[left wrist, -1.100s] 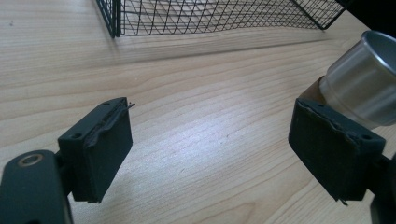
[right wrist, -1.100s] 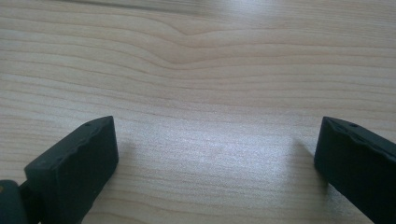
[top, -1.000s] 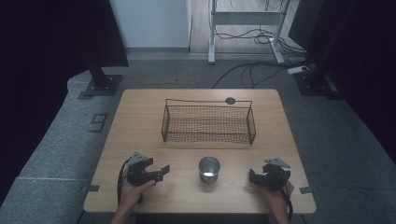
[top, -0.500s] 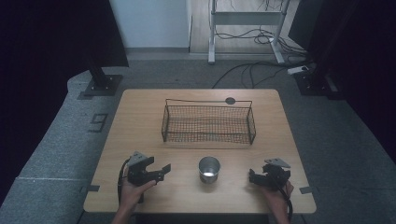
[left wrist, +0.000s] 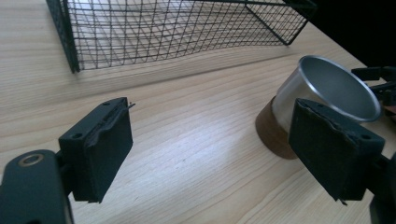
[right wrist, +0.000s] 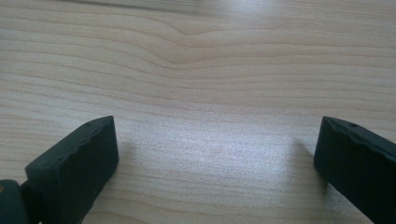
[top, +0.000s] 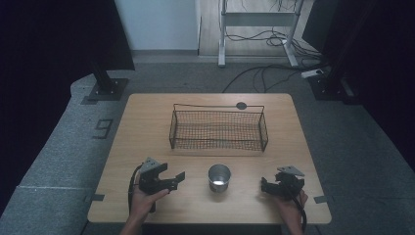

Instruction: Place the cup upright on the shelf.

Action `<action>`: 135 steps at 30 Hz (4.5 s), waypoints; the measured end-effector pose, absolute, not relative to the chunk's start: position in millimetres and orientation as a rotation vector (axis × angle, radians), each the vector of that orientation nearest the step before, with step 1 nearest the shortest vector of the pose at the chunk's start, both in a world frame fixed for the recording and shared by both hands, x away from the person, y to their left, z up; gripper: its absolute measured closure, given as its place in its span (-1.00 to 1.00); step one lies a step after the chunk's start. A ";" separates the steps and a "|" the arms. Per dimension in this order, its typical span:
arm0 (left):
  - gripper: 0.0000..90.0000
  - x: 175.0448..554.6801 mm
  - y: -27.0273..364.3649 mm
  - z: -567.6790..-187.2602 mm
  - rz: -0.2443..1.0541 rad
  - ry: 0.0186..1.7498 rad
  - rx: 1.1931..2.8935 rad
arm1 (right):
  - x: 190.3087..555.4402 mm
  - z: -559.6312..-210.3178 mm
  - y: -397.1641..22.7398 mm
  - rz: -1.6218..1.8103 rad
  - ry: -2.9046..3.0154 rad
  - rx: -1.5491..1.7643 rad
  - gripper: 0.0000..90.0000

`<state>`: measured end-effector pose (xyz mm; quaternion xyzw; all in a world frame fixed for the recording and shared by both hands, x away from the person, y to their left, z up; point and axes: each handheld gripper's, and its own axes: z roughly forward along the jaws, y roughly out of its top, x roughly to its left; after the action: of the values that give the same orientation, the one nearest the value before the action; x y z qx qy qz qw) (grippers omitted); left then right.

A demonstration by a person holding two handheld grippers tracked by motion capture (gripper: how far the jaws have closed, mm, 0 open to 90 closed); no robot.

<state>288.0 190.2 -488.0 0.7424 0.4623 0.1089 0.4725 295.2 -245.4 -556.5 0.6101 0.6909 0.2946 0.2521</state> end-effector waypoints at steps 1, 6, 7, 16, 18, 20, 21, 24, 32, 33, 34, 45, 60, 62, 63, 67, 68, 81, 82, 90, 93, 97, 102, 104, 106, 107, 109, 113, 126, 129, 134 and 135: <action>-0.69 288.0 190.2 -488.0 0.266 1.132 1.817 | 295.2 -556.5 -245.4 0.801 1.879 1.659 -1.00; -0.69 288.4 184.0 -485.3 0.260 1.121 1.824 | 295.2 -556.5 -245.4 0.801 1.879 1.659 -1.00; -0.69 288.6 182.8 -484.7 0.261 1.118 1.825 | 295.2 -556.5 -245.4 0.801 1.879 1.659 -1.00; -0.69 289.0 171.5 -477.1 0.251 1.086 1.838 | 295.2 -556.5 -245.3 0.801 1.879 1.660 -1.00; -0.69 289.1 170.1 -476.9 0.252 1.086 1.838 | 295.2 -556.5 -245.3 0.801 1.879 1.660 -1.00; -0.69 289.2 166.0 -476.3 0.245 1.079 1.844 | 295.2 -556.5 -245.3 0.801 1.879 1.660 -1.00; -0.69 289.2 164.6 -476.3 0.245 1.075 1.845 | 295.2 -556.5 -245.3 0.801 1.879 1.660 -1.00; -0.69 289.1 161.8 -475.9 0.242 1.069 1.849 | 295.2 -556.5 -245.3 0.801 1.879 1.660 -1.00; -0.71 288.7 150.9 -474.7 0.233 1.055 1.858 | 295.2 -556.5 -245.3 0.801 1.879 1.660 -1.00; -0.71 288.7 150.9 -474.7 0.233 1.055 1.858 | 295.2 -556.5 -245.3 0.801 1.879 1.660 -1.00; -0.72 288.7 149.7 -474.7 0.232 1.051 1.860 | 295.2 -556.5 -245.3 0.801 1.879 1.660 -1.00; -0.80 288.5 137.4 -475.4 0.223 1.042 1.876 | 295.2 -556.5 -245.3 0.801 1.879 1.660 -1.00; -0.88 289.6 116.6 -481.3 0.214 1.021 1.939 | 295.1 -556.5 -245.4 0.801 1.878 1.660 -1.00; -0.89 289.8 111.8 -482.6 0.217 1.020 1.950 | 295.1 -556.5 -245.4 0.801 1.878 1.659 -1.00; -0.89 289.8 111.8 -482.6 0.217 1.020 1.950 | 295.1 -556.5 -245.4 0.801 1.877 1.660 -1.00; -0.90 289.3 106.8 -484.2 0.209 1.011 1.959 | 295.1 -556.5 -245.4 0.801 1.877 1.660 -1.00; -0.90 289.0 105.7 -484.5 0.208 1.005 1.960 | 295.1 -556.5 -245.4 0.801 1.877 1.660 -1.00; -0.93 288.4 87.9 -490.9 0.192 0.965 1.993 | 295.1 -556.5 -245.4 0.801 1.878 1.660 -1.00; -0.93 288.4 87.9 -490.9 0.192 0.965 1.993 | 295.1 -556.5 -245.4 0.801 1.878 1.660 -1.00; -0.94 290.1 76.1 -496.4 0.179 0.953 2.013 | 295.1 -556.5 -245.4 0.801 1.878 1.660 -1.00; -0.95 290.7 72.8 -497.8 0.171 0.940 2.017 | 295.1 -556.5 -245.4 0.801 1.878 1.660 -1.00; -0.95 292.0 69.0 -499.8 0.182 0.941 2.022 | 295.1 -556.5 -245.4 0.801 1.878 1.659 -1.00; -0.95 293.9 62.9 -501.6 0.186 0.939 2.024 | 295.1 -556.5 -245.4 0.801 1.878 1.660 -1.00; -0.95 295.0 60.3 -502.3 0.190 0.936 2.032 | 295.1 -556.5 -245.4 0.801 1.878 1.660 -1.00; -0.95 295.9 57.9 -503.5 0.194 0.937 2.036 | 295.1 -556.5 -245.4 0.801 1.877 1.660 -1.00; -0.95 296.4 56.8 -504.3 0.196 0.938 2.037 | 295.1 -556.5 -245.4 0.801 1.878 1.659 -1.00; -0.95 297.6 54.0 -506.5 0.201 0.942 2.038 | 295.1 -556.5 -245.4 0.801 1.877 1.660 -1.00; -0.95 298.3 51.9 -508.9 0.222 0.938 2.027 | 295.1 -556.5 -245.4 0.801 1.878 1.660 -1.00; -0.86 299.7 44.4 -517.7 0.238 0.935 2.036 | 295.1 -556.5 -245.4 0.801 1.878 1.659 -1.00; -0.76 299.5 44.7 -518.4 0.250 0.942 2.034 | 295.1 -556.5 -245.4 0.801 1.878 1.659 -1.00; -0.73 299.4 45.5 -518.4 0.257 0.937 2.038 | 295.1 -556.5 -245.4 0.801 1.877 1.660 -1.00; -0.73 299.3 45.7 -518.4 0.258 0.933 2.038 | 295.1 -556.5 -245.4 0.801 1.878 1.659 -1.00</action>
<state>299.3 45.7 -518.4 0.8162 0.3738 0.1033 0.4283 295.1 -245.4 -556.5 0.6103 0.6906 0.2946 0.2526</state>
